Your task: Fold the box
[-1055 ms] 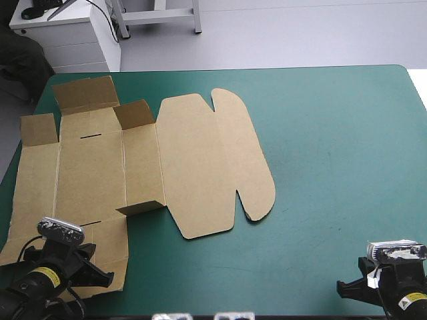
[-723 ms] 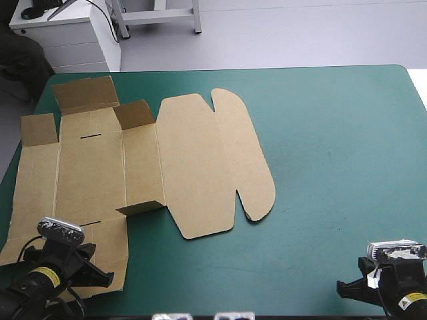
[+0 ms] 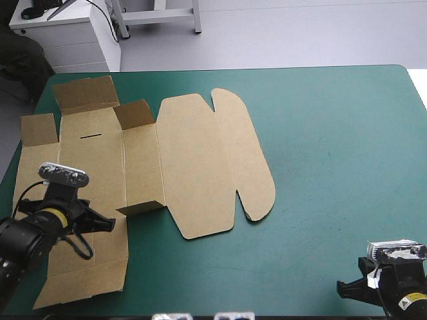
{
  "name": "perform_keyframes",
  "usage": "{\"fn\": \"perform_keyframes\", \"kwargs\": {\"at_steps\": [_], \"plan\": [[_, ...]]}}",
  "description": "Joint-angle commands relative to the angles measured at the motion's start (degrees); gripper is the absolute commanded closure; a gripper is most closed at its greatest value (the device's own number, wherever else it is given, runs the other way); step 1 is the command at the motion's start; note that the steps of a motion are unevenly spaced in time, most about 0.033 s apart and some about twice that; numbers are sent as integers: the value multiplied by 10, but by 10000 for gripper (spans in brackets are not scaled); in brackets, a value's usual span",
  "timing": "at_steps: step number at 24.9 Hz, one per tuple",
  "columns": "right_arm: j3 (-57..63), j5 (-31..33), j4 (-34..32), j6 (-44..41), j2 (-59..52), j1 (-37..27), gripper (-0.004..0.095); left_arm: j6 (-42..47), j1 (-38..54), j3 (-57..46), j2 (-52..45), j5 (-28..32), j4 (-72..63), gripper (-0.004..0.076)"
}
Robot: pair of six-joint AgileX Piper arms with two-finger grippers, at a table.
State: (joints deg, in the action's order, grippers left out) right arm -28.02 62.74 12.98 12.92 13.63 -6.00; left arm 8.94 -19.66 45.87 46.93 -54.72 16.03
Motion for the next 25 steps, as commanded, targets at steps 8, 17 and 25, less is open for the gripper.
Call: {"fn": "perform_keyframes", "kwargs": {"at_steps": [8, 17, 25], "plan": [[-13, -35, 7, 3, 9, 2, 912, -18, 96, 123, 189, 71, -37, 731], [-13, -35, 7, 3, 9, 2, 912, -216, 382, 180, 246, 60, -250, 731], [-13, -35, 2, 3, 9, 2, 912, -369, 605, 180, 306, 41, -426, 731]]}}
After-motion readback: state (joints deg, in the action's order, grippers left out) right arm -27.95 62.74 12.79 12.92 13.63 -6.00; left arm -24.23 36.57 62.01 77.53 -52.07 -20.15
